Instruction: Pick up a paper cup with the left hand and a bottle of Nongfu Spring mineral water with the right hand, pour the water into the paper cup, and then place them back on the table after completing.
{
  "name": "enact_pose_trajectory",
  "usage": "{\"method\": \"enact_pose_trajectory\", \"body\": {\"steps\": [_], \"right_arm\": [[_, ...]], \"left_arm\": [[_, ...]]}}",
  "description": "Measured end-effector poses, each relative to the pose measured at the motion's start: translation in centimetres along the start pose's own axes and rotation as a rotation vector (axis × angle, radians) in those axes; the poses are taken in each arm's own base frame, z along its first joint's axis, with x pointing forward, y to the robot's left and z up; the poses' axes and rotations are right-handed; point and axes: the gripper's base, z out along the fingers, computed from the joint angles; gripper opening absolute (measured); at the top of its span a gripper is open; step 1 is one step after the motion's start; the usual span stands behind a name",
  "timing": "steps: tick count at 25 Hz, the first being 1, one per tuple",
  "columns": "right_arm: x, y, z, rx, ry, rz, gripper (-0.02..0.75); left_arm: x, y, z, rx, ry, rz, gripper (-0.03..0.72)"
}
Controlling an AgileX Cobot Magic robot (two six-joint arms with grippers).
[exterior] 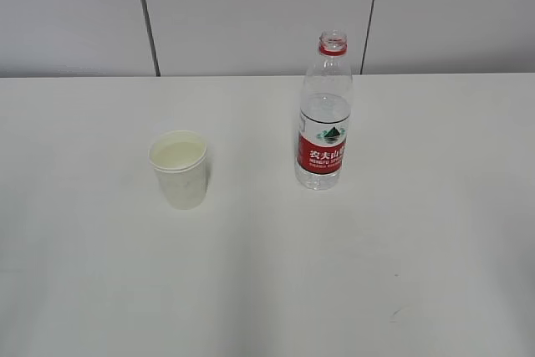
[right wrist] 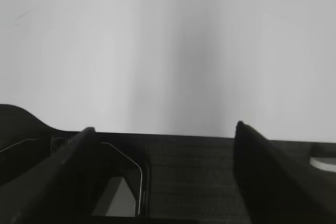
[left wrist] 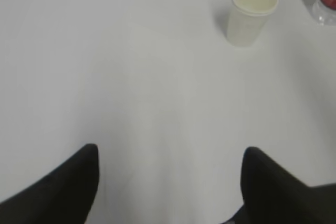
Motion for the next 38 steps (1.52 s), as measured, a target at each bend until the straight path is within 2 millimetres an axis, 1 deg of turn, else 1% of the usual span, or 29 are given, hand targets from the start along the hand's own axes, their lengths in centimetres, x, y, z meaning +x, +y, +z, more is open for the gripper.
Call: {"method": "enact_pose_trajectory", "body": {"steps": [2, 5, 11, 17, 21, 38], "right_arm": [[0.3, 0.2, -0.5, -0.004, -0.043, -0.022, 0.588], [1.2, 0.3, -1.6, 0.014, -0.137, -0.036, 0.588], [3.8, 0.4, -3.8, 0.084, -0.352, -0.049, 0.587], [5.9, 0.6, -5.0, 0.116, -0.501, -0.049, 0.587], [6.2, 0.7, -5.1, 0.120, -0.526, -0.050, 0.587], [6.3, 0.6, -5.1, 0.093, -0.531, -0.085, 0.587]], "left_arm": [[0.8, -0.1, -0.9, -0.002, -0.070, 0.006, 0.510], [1.5, -0.2, -1.5, -0.004, -0.135, 0.011, 0.510], [1.5, -0.2, -1.5, -0.002, -0.136, 0.011, 0.503], [1.5, -0.2, -1.5, -0.001, -0.136, 0.011, 0.500], [1.5, -0.2, -1.5, -0.001, -0.136, 0.011, 0.500], [1.5, -0.2, -1.5, 0.000, -0.137, 0.011, 0.500]]}}
